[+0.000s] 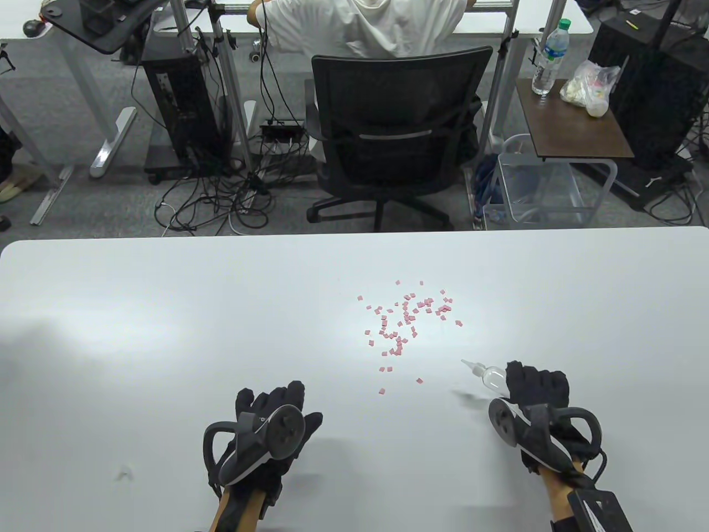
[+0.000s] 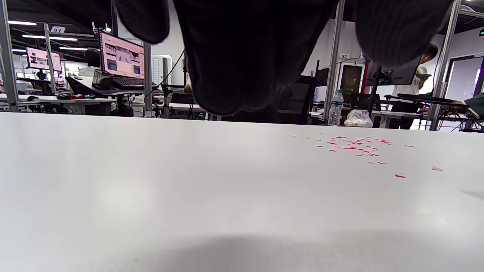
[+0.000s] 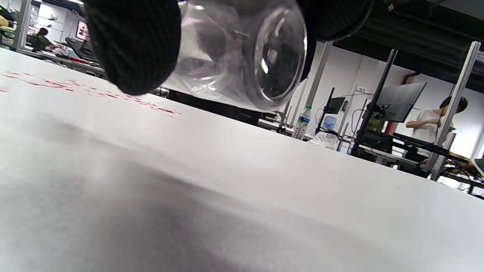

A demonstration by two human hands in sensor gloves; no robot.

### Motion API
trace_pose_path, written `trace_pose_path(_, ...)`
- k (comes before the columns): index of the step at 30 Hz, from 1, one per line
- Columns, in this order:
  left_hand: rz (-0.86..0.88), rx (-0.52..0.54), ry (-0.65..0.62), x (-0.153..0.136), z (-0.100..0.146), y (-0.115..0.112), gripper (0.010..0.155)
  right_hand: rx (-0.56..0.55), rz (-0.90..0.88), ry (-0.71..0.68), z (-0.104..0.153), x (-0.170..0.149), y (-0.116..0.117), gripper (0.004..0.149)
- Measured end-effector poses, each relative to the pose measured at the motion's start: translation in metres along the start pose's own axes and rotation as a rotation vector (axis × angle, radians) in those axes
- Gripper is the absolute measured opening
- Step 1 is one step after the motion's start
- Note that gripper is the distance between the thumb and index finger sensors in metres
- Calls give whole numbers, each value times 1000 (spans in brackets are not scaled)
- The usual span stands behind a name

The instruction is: Squeeze empty conical bottle to blow paper scraps with air puff

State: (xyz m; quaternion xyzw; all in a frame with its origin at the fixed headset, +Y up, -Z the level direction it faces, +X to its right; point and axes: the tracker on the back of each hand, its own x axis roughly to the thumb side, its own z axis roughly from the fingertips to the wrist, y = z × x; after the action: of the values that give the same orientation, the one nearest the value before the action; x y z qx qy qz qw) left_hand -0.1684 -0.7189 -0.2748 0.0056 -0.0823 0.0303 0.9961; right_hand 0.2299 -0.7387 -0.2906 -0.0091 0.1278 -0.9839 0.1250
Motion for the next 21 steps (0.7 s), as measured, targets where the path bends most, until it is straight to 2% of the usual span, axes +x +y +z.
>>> trace_pose_path(5, -17, 4, 37, -3, 0, 2, 72, -22, -64, -4, -1, 0, -4, 71)
trace_pose_path(10, -79, 12, 137, -25, -2, 9, 72, -46, -123, -13, -2, -1, -8, 71)
trace_pose_path(17, -170, -26, 269, -80, -1, 21, 70, -30, -176, -13, -5, -3, -4, 71)
trace_pose_path(21, -297, -62, 364, -119, 10, 34, 70, -27, -199, -5, -6, -5, -3, 71)
